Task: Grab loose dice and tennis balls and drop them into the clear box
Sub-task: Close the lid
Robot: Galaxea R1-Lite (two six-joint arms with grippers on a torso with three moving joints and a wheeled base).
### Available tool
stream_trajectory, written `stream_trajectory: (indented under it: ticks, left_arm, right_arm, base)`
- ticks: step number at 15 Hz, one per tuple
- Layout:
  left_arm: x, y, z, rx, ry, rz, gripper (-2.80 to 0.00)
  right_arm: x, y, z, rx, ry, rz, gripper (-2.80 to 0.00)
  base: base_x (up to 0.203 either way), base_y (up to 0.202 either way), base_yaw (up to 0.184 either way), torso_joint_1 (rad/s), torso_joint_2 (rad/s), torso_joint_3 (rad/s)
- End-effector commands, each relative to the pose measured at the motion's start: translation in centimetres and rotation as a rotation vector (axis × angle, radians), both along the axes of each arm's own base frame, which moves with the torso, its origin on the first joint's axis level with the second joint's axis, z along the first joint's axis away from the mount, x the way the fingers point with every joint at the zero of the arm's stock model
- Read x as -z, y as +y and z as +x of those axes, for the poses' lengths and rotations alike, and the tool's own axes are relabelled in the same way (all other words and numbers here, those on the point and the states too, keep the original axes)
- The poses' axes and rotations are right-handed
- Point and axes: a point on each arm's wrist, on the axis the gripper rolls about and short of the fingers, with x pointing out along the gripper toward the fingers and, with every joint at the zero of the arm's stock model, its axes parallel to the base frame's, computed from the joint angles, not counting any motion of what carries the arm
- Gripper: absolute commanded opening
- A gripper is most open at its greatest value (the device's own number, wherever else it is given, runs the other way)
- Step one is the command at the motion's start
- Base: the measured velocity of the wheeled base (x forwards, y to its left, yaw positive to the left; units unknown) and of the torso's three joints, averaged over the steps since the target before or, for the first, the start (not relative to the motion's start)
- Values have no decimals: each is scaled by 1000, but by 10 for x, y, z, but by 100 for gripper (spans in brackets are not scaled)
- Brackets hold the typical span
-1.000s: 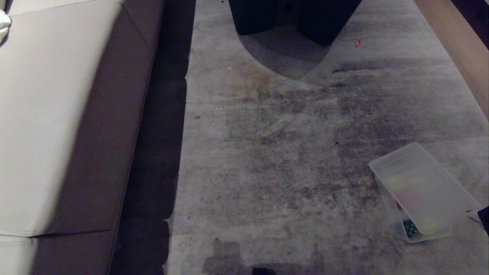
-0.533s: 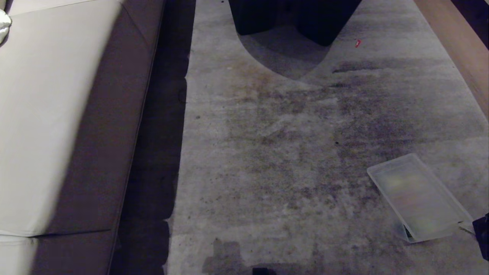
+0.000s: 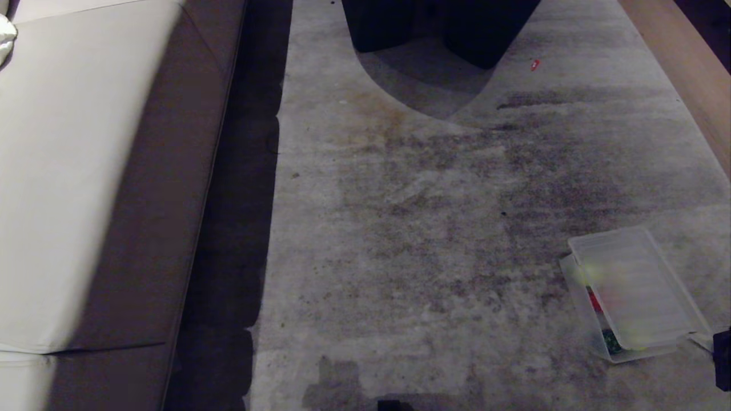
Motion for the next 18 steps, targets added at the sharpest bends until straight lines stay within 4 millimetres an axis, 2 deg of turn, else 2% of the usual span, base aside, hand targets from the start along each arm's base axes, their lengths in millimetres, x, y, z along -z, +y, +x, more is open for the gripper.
stream_trajectory:
  ticks: [1,8,14,18]
  left_arm:
    - [0,0,0,0,2,0,-280]
    - [0,0,0,0,2,0,-280]
    - [0,0,0,0,2,0,-280]
    - [0,0,0,0,2,0,-280]
  right_arm:
    - [15,-2,1,1,5,20,-280]
    - [53,-3,2,-19,33,73,-280]
    - [68,-6,5,-69,20,49,-280]
    - [73,-13,-3,-46,21,53,-280]
  base:
    - [0,0,0,0,0,0]
    - [0,0,0,0,0,0]
    - [0,0,0,0,0,0]
    - [0,0,0,0,0,0]
